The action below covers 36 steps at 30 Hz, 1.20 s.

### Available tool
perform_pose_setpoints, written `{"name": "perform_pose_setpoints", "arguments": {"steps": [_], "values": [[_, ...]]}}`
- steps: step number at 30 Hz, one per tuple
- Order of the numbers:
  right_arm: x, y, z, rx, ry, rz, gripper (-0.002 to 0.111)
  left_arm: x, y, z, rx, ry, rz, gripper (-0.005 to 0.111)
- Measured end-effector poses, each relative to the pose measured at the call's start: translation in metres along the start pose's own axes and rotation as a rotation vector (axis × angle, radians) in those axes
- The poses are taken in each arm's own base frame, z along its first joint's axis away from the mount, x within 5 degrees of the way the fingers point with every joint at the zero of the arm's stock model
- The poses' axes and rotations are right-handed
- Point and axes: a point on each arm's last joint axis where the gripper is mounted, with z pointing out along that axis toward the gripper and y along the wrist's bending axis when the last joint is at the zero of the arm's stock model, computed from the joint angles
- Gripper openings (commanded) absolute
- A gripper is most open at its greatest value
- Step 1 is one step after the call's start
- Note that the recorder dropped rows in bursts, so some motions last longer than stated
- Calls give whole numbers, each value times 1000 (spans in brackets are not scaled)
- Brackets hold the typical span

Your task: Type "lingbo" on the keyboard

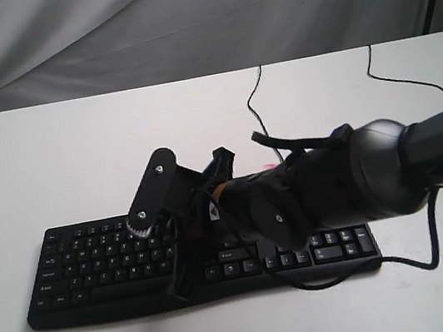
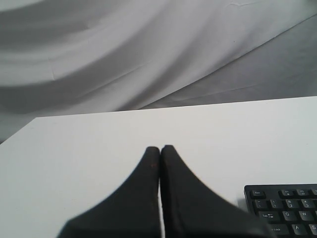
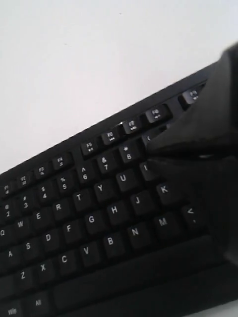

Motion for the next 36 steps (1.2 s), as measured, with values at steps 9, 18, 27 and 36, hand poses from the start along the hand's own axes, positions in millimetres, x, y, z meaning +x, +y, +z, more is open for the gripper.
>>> {"name": "perform_pose_setpoints", "arguments": {"steps": [9,18,27,36], "values": [[-1,1,8,-32,41,-32,0,0,0,0,0,0,0,1],[13,7,23,-55,90,-36,0,0,0,0,0,0,0,1],[15,7,25,-53,92,-35,0,0,0,0,0,0,0,1],[16,4,25,-47,94,-29,0,0,0,0,0,0,0,1]]}}
